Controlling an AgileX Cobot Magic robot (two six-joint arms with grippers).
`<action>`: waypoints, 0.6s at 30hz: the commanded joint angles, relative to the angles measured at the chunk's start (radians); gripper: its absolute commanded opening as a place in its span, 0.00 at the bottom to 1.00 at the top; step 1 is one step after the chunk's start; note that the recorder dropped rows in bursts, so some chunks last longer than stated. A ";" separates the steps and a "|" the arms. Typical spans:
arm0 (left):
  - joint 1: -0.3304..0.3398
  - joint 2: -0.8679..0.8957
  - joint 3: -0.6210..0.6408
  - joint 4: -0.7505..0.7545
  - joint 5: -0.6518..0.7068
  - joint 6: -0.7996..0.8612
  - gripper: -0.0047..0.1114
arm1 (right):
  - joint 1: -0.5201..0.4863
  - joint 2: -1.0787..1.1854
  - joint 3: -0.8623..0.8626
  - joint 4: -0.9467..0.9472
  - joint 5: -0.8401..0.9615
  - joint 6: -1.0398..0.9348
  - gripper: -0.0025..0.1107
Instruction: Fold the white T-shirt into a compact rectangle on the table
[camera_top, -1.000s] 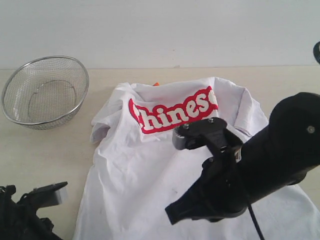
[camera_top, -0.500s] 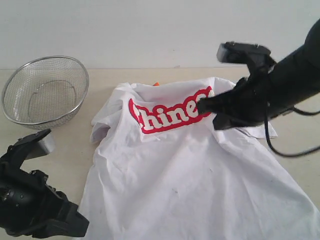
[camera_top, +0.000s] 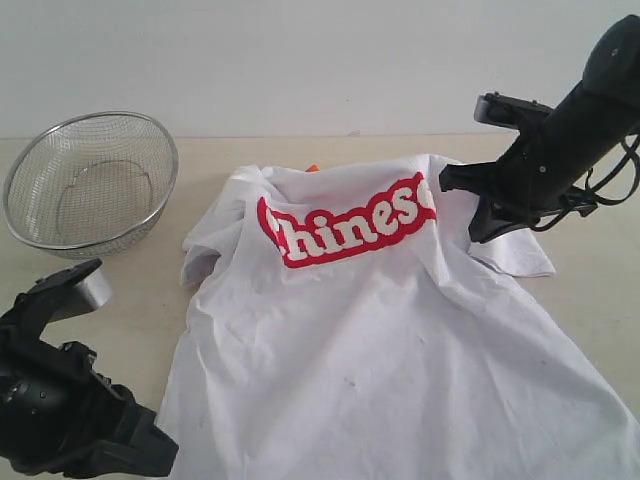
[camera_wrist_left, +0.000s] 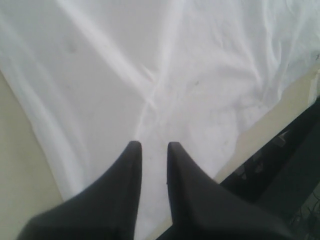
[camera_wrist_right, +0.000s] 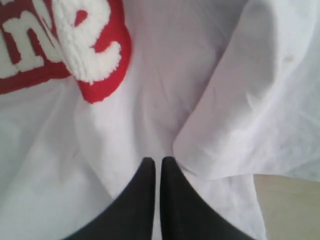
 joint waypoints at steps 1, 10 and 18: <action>-0.003 -0.005 -0.005 -0.005 -0.010 -0.002 0.20 | -0.006 0.022 -0.012 -0.009 -0.052 -0.007 0.02; -0.003 -0.005 -0.005 -0.007 0.006 -0.002 0.20 | -0.007 0.117 -0.012 -0.009 -0.179 -0.007 0.02; -0.003 -0.005 -0.005 -0.009 0.021 -0.007 0.20 | -0.079 0.167 -0.146 -0.318 -0.075 0.228 0.02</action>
